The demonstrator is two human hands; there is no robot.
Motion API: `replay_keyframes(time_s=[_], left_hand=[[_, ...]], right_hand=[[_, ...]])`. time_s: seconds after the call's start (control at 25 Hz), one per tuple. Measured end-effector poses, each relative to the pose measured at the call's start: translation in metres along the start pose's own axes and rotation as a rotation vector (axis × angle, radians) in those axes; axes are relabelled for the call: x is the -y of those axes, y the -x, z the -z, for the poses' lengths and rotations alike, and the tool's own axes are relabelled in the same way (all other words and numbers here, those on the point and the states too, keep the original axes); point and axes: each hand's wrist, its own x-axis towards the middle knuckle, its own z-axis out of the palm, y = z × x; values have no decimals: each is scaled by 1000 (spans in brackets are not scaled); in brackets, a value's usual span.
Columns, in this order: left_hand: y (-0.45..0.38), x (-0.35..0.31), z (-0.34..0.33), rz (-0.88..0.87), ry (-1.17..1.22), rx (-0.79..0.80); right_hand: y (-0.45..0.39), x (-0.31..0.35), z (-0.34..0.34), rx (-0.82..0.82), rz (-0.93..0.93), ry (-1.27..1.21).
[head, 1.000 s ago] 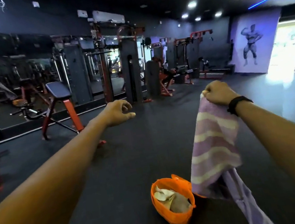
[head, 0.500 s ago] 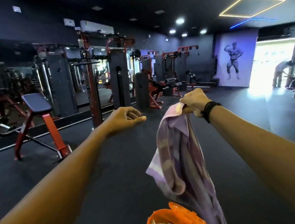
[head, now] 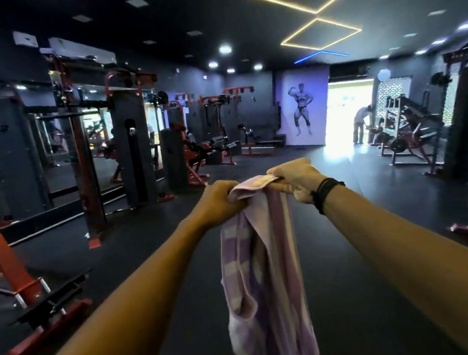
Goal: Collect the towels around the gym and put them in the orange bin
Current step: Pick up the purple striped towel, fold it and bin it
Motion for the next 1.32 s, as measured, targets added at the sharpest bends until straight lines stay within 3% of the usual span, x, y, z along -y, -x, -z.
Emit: replay_keyframes(time_s=[0.12, 0.28, 0.36, 0.44, 0.52, 0.76, 0.88, 1.04, 1.16, 1.32], left_hand=[[-28, 21, -1, -67, 63, -57], [-59, 34, -8, -47, 174, 5], [-71, 36, -13, -43, 277, 42], [-83, 34, -14, -27, 333, 87], [-93, 31, -12, -52, 332, 157], [-107, 31, -12, 43, 586, 335], [-111, 35, -12, 130, 612, 482], [-119, 48, -10, 144, 627, 647], [-133, 46, -12, 139, 673, 647], [-147, 46, -20, 135, 702, 666]], right_hand=[[-3, -1, -2, 32, 64, 97], [-20, -9, 13, 336, 278, 401], [-30, -13, 12, 390, 443, 522], [-44, -17, 12, 320, 608, 626], [-53, -19, 12, 225, 658, 562], [-79, -19, 26, 156, 539, 363], [-86, -26, 29, 57, 622, 396], [-96, -34, 37, 144, 561, 399], [-99, -33, 36, 147, 550, 502], [-108, -38, 32, -43, 694, 781]])
